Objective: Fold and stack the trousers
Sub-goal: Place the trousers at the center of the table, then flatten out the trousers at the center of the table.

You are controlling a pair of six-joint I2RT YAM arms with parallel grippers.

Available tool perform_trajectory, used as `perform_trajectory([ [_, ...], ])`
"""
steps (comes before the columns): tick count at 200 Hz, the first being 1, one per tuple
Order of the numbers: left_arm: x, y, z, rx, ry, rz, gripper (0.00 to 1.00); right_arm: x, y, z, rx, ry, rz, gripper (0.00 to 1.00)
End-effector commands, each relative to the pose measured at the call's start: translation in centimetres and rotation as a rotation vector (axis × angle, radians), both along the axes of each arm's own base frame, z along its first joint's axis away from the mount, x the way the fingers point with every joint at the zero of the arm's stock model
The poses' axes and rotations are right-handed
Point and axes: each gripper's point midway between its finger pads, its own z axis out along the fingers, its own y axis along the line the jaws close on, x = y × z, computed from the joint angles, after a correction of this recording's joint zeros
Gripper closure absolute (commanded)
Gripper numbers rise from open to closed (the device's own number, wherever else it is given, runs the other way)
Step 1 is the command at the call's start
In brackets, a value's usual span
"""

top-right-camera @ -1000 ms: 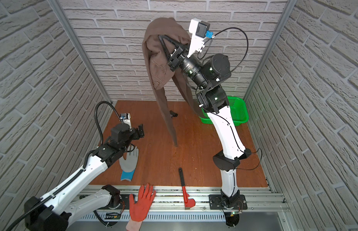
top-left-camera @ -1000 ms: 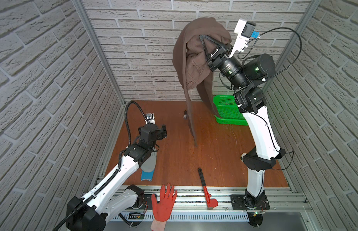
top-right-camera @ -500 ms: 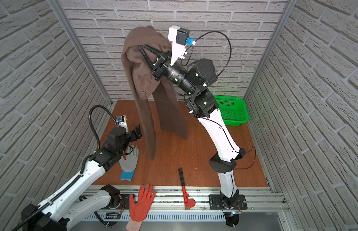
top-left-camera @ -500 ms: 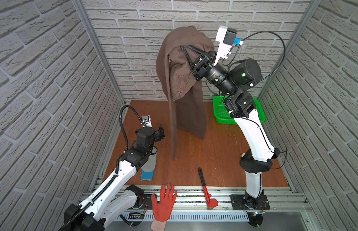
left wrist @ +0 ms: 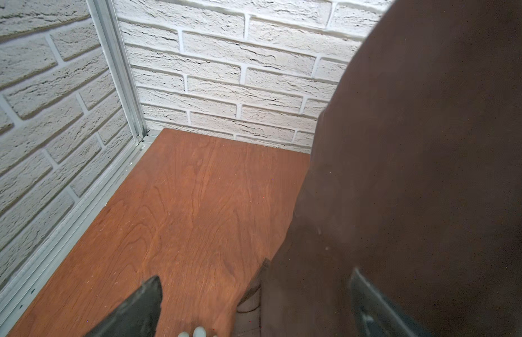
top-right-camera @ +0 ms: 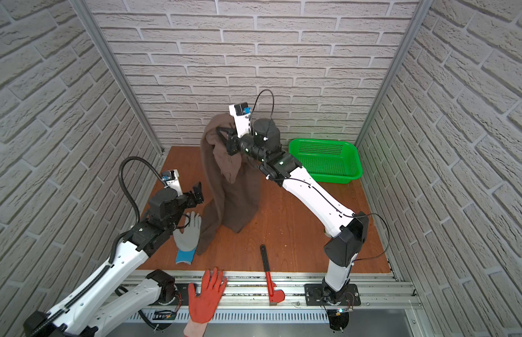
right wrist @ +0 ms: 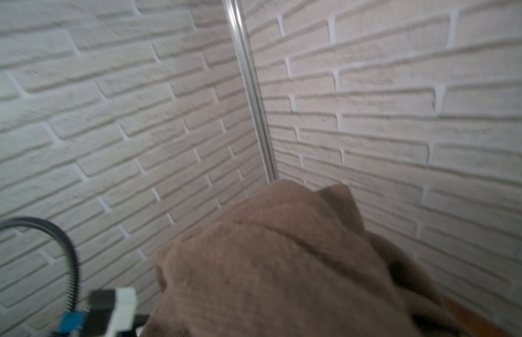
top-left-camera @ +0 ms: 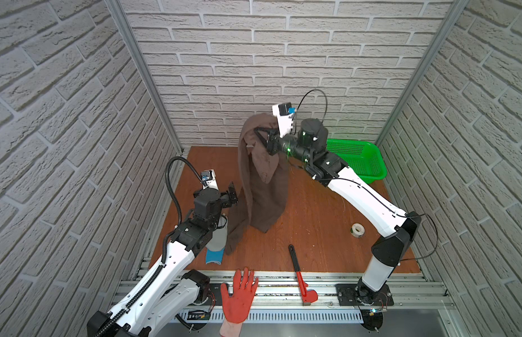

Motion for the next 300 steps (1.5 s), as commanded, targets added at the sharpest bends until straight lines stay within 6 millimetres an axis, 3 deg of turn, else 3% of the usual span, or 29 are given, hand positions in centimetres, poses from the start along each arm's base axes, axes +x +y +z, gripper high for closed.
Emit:
perform_trajectory([
  [1, -0.3, 0.8, -0.3, 0.025, 0.002, 0.024, 0.02, 0.6, -4.8, -0.1, 0.029, -0.071, -0.163, 0.91],
  [19, -0.4, 0.9, -0.4, 0.031, 0.008, 0.024, 0.02, 1.2, -7.0, -6.8, -0.040, 0.060, -0.235, 0.82],
  [33, -0.3, 0.8, -0.5, 0.036, 0.015, 0.022, 0.02, 1.0, -9.0, -11.1, -0.097, 0.148, -0.308, 0.63],
  [43, -0.2, 0.7, -0.5, 0.039, 0.021, 0.021, 0.02, 0.7, -10.6, -13.0, -0.135, 0.195, -0.370, 0.45],
  [55, -0.1, 0.6, -0.6, 0.040, 0.031, 0.017, 0.02, 0.2, -12.8, -14.6, -0.190, 0.245, -0.468, 0.34],
  [84, 0.2, 0.3, -0.7, 0.043, 0.048, 0.010, 0.02, -1.3, -18.0, -15.4, -0.343, 0.309, -0.675, 0.18],
  [109, 0.4, 0.1, -1.2, 0.050, 0.091, 0.011, 0.02, -3.0, -21.2, -13.7, -0.416, 0.321, -0.783, 0.15],
  [135, 0.3, -0.6, -2.2, 0.042, 0.156, -0.007, 0.02, -5.4, -23.1, -12.6, -0.394, 0.352, -0.826, 0.14],
  [154, -0.2, -1.7, -3.5, 0.026, 0.210, -0.039, 0.02, -7.4, -22.6, -13.7, -0.343, 0.435, -0.761, 0.16],
  [186, -2.0, -3.5, -6.9, -0.001, 0.306, -0.076, 0.02, -11.2, -20.2, -18.7, -0.265, 0.615, -0.630, 0.20],
  [218, -3.9, -4.9, -10.2, -0.051, 0.379, -0.088, 0.02, -14.5, -18.4, -22.5, -0.269, 0.672, -0.543, 0.21],
  [270, -6.1, -7.4, -14.6, -0.109, 0.457, -0.114, 0.02, -17.8, -15.6, -27.2, -0.301, 0.712, -0.429, 0.19],
  [300, -6.2, -7.9, -16.3, -0.134, 0.472, -0.102, 0.02, -18.6, -14.3, -29.3, -0.306, 0.714, -0.395, 0.18],
])
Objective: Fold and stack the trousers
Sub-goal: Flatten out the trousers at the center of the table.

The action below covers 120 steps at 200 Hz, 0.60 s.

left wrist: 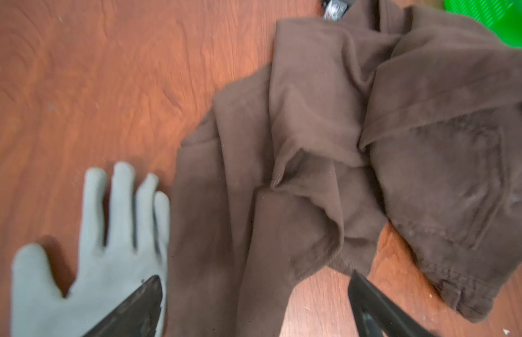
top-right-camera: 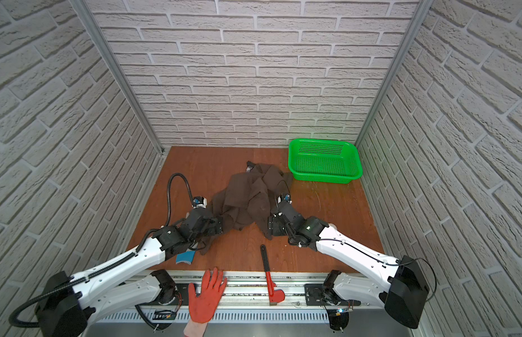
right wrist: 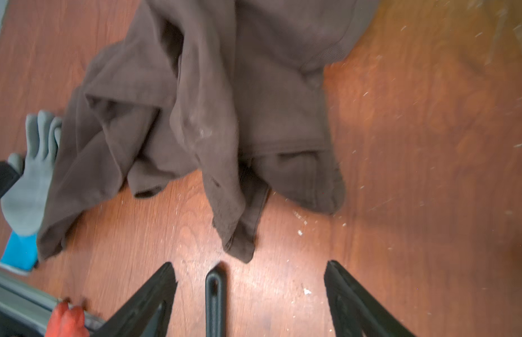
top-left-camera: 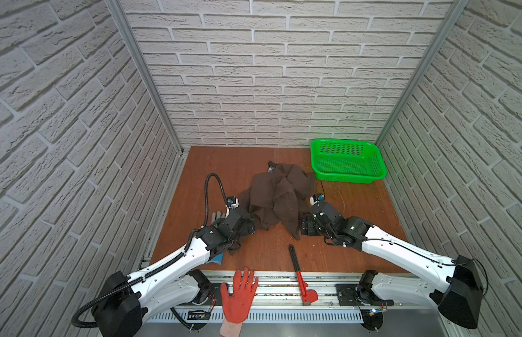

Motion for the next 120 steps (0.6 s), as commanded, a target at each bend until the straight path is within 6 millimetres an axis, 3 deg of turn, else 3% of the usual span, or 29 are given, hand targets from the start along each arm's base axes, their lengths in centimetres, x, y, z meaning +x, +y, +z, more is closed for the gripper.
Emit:
perform_trajectory([
  [1, 0.5, -0.6, -0.6, -0.071, -0.017, 0.053, 0.02, 0.3, 2.0, 0.0, 0.079, -0.040, 0.009, 0.18],
  [48, 1.3, -0.4, -4.4, -0.030, 0.033, 0.089, 0.02, 1.2, 4.4, -4.3, 0.048, 0.016, 0.050, 0.20],
  [85, 2.2, -1.4, -6.5, -0.093, 0.083, 0.078, 0.03, 2.1, 6.1, -7.1, 0.012, 0.065, 0.079, 0.29],
  [98, 2.2, -1.6, -7.1, -0.093, 0.098, 0.074, 0.10, 2.3, 5.9, -7.9, -0.015, 0.071, 0.073, 0.38],
  [107, 2.2, -1.4, -7.4, -0.086, 0.114, 0.079, 0.19, 2.5, 5.8, -8.0, -0.031, 0.067, 0.074, 0.52],
  [120, 2.2, -1.1, -7.6, -0.079, 0.124, 0.085, 0.48, 2.6, 5.4, -7.6, -0.053, 0.057, 0.070, 0.73],
])
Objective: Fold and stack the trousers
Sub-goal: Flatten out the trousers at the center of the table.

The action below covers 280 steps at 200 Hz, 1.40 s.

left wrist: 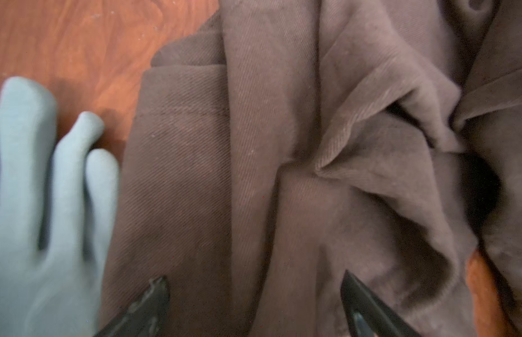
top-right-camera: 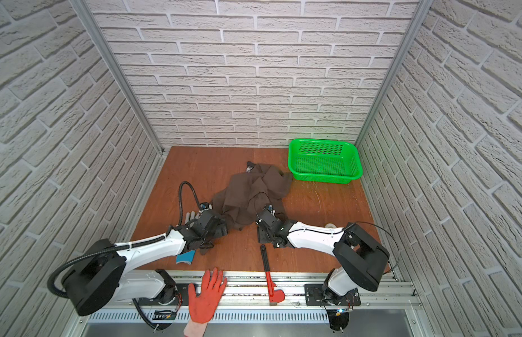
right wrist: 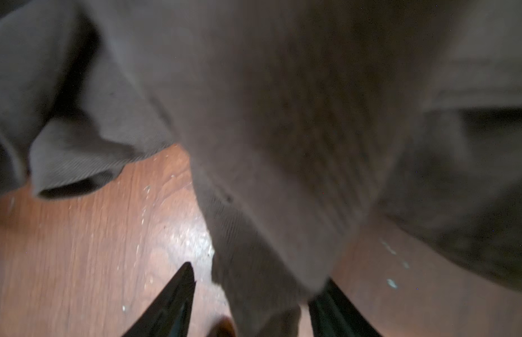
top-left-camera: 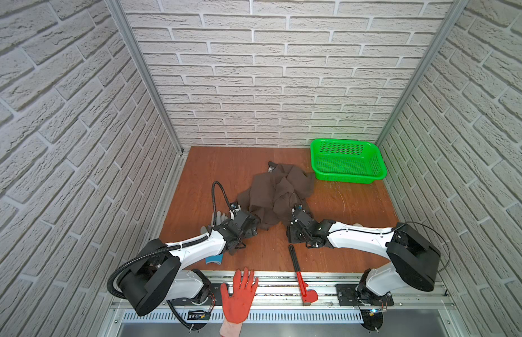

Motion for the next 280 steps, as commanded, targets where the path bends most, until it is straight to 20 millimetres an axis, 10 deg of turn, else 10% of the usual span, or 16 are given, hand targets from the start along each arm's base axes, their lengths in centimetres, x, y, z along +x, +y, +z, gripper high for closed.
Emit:
perform_trajectory([
  [1, 0.6, -0.3, 0.0, -0.041, -0.010, 0.009, 0.50, 1.5, 1.1, 2.1, 0.026, -0.076, 0.009, 0.73],
  [26, 0.7, 0.9, 1.7, -0.020, -0.030, 0.021, 1.00, 1.8, -0.9, 6.0, -0.022, -0.171, -0.005, 0.94],
  [78, 1.8, 6.8, 15.6, 0.078, -0.318, 0.103, 1.00, 1.2, -8.6, 20.7, -0.114, -0.497, -0.096, 0.94],
  [151, -0.9, 17.6, 31.6, 0.301, -0.629, 0.361, 1.00, -1.5, -17.8, 33.4, -0.130, -0.834, -0.350, 0.94],
  [221, -6.0, 24.1, 41.3, 0.441, -0.791, 0.627, 1.00, -6.8, -27.2, 43.0, -0.112, -1.063, -0.638, 0.94],
  [280, -8.9, 26.0, 46.7, 0.549, -0.848, 0.720, 1.00, -9.0, -29.4, 47.3, -0.040, -1.138, -0.651, 0.94],
])
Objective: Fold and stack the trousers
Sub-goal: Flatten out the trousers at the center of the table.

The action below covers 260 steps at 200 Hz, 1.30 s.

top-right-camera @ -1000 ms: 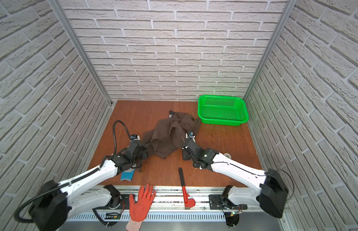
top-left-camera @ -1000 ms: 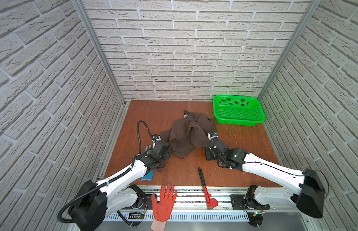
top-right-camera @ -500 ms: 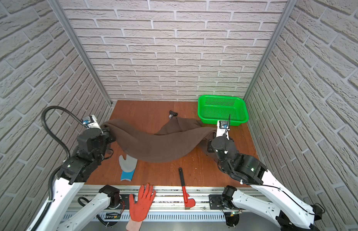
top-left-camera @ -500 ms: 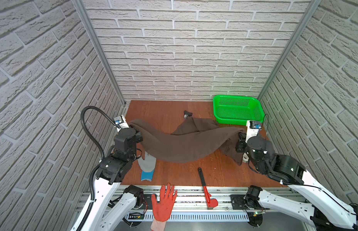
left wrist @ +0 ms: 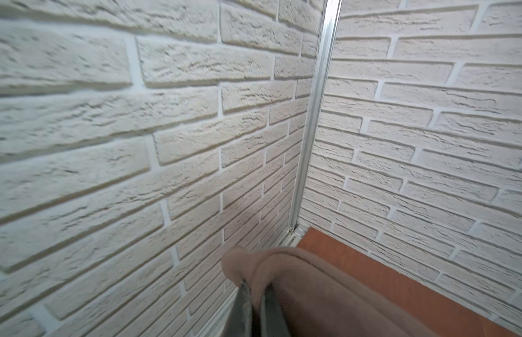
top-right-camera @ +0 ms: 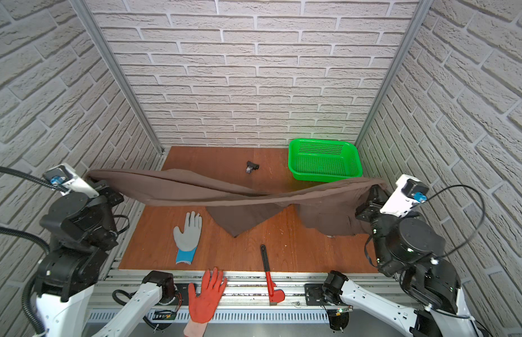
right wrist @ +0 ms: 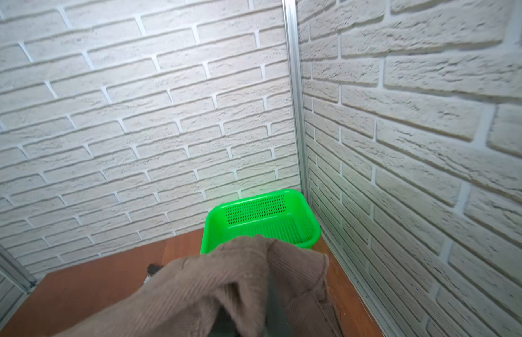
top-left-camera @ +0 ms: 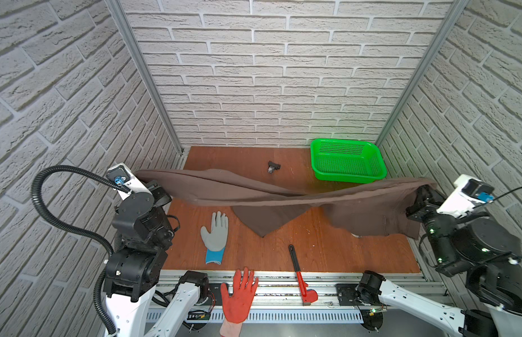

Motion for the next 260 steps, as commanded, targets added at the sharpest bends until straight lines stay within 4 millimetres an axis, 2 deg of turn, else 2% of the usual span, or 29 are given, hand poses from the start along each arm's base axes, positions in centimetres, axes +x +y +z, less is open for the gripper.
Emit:
perform_trajectory([
  [1, -1.6, 1.5, 3.0, 0.042, -0.044, 0.100, 1.00, -0.5, -1.3, 2.6, 0.027, -0.046, -0.067, 0.94],
  [4, -0.5, 1.2, 2.6, 0.047, -0.016, 0.094, 1.00, -0.4, -1.2, 2.5, 0.019, -0.038, -0.072, 0.94],
  [28, 3.2, -0.3, -0.3, 0.033, 0.101, 0.018, 1.00, 0.9, -0.5, 0.6, -0.065, 0.032, -0.145, 0.94],
  [68, 10.7, -3.0, -9.6, -0.071, 0.342, -0.125, 1.00, 4.0, 1.8, -3.8, -0.208, 0.147, -0.238, 0.94],
  [80, 12.4, -3.3, -12.2, -0.108, 0.393, -0.149, 1.00, 5.5, 2.2, -6.0, -0.195, 0.213, -0.233, 0.94],
  [94, 13.7, -3.3, -14.5, -0.144, 0.429, -0.160, 1.00, 7.8, 1.9, -9.9, -0.126, 0.344, -0.217, 0.94],
  [99, 14.0, -3.2, -15.0, -0.151, 0.434, -0.162, 1.00, 8.6, 1.5, -11.5, -0.077, 0.396, -0.217, 0.94],
  [113, 14.4, -2.8, -15.9, -0.165, 0.436, -0.158, 1.00, 10.1, 1.6, -13.8, -0.027, 0.461, -0.194, 0.95],
  [134, 15.0, -1.6, -16.5, -0.216, 0.429, -0.156, 1.00, 12.2, 2.5, -15.0, -0.016, 0.479, -0.154, 0.95],
  [157, 16.9, -0.7, -16.5, -0.288, 0.400, -0.175, 1.00, 16.1, 3.9, -15.7, 0.014, 0.513, -0.096, 0.95],
  [168, 18.4, -0.6, -16.1, -0.293, 0.403, -0.186, 1.00, 18.4, 4.9, -15.3, 0.038, 0.506, -0.058, 0.94],
  [185, 21.2, -0.4, -14.5, -0.293, 0.388, -0.206, 1.00, 22.2, 6.5, -13.2, 0.059, 0.459, -0.007, 0.95],
  [196, 23.2, 0.0, -12.9, -0.294, 0.358, -0.220, 1.00, 24.6, 7.2, -10.7, 0.077, 0.411, 0.021, 0.94],
  [209, 25.1, 0.8, -10.9, -0.299, 0.326, -0.230, 1.00, 26.8, 8.1, -6.6, 0.097, 0.325, 0.064, 0.94],
  [222, 26.4, 1.7, -8.1, -0.299, 0.282, -0.238, 1.00, 27.6, 8.5, -2.7, 0.100, 0.242, 0.090, 0.94],
  [238, 27.0, 2.5, -4.9, -0.282, 0.226, -0.245, 1.00, 27.2, 8.4, 1.9, 0.082, 0.135, 0.112, 0.94],
  [252, 26.7, 3.0, -2.9, -0.266, 0.183, -0.246, 1.00, 26.4, 7.9, 4.0, 0.063, 0.077, 0.115, 0.94],
  [260, 26.4, 3.1, -2.4, -0.268, 0.172, -0.252, 1.00, 25.9, 7.5, 4.4, 0.046, 0.062, 0.115, 0.94],
])
